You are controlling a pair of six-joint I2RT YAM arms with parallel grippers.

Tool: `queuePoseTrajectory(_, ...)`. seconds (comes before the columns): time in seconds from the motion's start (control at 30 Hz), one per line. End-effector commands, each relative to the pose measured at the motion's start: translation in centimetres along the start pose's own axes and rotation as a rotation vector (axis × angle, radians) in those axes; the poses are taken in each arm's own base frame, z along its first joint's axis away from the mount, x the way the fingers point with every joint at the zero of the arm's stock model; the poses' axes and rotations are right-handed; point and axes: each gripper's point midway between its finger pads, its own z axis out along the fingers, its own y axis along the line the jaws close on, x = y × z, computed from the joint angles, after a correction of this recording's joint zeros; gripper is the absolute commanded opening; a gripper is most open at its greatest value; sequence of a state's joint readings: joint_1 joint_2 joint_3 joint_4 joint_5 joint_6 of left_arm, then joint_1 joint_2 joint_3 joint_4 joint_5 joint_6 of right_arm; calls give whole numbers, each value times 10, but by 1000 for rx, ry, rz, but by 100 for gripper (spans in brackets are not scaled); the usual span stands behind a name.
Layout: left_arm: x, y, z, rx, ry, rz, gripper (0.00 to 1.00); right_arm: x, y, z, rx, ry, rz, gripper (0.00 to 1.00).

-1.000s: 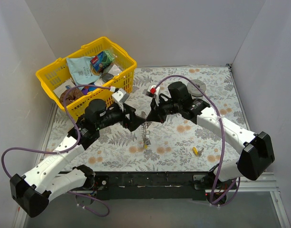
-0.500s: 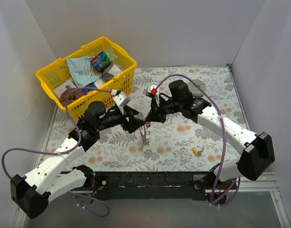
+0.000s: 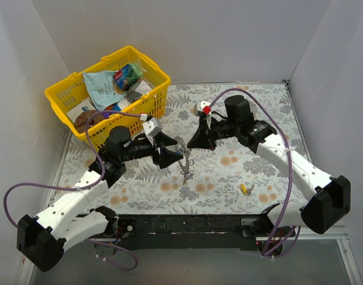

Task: Put the keys on the keyring

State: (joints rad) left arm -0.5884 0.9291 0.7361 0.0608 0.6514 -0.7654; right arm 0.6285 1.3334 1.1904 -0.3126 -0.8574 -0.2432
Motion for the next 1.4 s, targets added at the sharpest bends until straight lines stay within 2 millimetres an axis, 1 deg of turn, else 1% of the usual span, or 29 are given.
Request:
queuePoseTrajectory(0.0,-6,-16,1,193,23,-15,66,-27,11,-19,-55,-94,-84,1)
queuePoseTrajectory(0.03,-9,-16,1,218,15,-19,66,-26,11,-20,-59,-95,-77,1)
queuePoseTrajectory(0.07,-10,-12,-3,223,13,-44,66,-25,12,-21,-62,-97,-75,1)
queuePoseTrajectory(0.1,-7,-18,-6,291,26,-62,67,-25,12,-23,-68,-100,-72,1)
queuePoseTrajectory(0.13,-11,-18,-7,308,11,-48,67,-26,12,-24,-70,-102,-73,1)
queuePoseTrajectory(0.17,-13,-16,-9,316,10,-52,66,-25,13,-24,-73,-102,-70,1)
queuePoseTrajectory(0.23,-16,-18,-11,342,5,-43,66,-24,13,-24,-80,-103,-69,1)
queuePoseTrajectory(0.4,-28,-18,-13,329,-25,-2,65,-23,14,-23,-99,-103,-59,1)
queuePoseTrajectory(0.5,-32,-16,-12,316,-32,-14,64,-24,15,-23,-114,-108,-55,1)
queuePoseTrajectory(0.73,-31,-18,-9,366,-24,-37,63,-21,13,-19,-128,-104,-37,1)
queuePoseTrajectory(0.8,-30,-15,-6,368,-15,-59,60,-22,12,-19,-129,-106,-37,1)
queuePoseTrajectory(0.87,-33,-15,-5,377,-13,-61,58,-23,13,-18,-135,-109,-34,1)
queuePoseTrajectory(0.93,-33,-13,-2,384,-4,-77,54,-23,14,-18,-139,-113,-34,1)
queuePoseTrajectory(0.97,-38,-12,-1,383,-9,-74,53,-23,14,-18,-141,-113,-27,1)
queuePoseTrajectory(1.03,-40,-10,1,379,-12,-69,51,-24,14,-17,-146,-118,-29,1)
queuePoseTrajectory(1.2,-44,-8,2,370,-20,-52,50,-23,15,-15,-153,-122,-19,1)
queuePoseTrajectory(1.37,-41,-7,3,370,-9,-62,46,-22,16,-15,-154,-122,-21,1)
